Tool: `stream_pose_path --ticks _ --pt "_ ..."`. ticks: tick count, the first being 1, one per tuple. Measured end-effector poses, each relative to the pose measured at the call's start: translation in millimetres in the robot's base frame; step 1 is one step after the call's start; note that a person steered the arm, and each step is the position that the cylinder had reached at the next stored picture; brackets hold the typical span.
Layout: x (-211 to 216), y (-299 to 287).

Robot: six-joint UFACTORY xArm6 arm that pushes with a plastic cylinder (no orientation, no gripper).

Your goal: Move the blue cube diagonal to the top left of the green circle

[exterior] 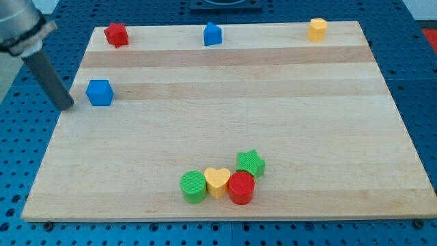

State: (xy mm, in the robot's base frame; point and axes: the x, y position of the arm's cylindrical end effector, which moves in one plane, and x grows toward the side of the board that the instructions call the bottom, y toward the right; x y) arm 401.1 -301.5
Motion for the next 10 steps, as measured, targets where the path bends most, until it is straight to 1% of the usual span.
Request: stream_pose_path --ticks 1,3,4,5,6,7,9,10 --pt "-24 15" --pt "-22 98" --pt "-6 137" --pt "5 134" --pt "5 108" --pt "19 93" --pt "65 142" --pt "88 155"
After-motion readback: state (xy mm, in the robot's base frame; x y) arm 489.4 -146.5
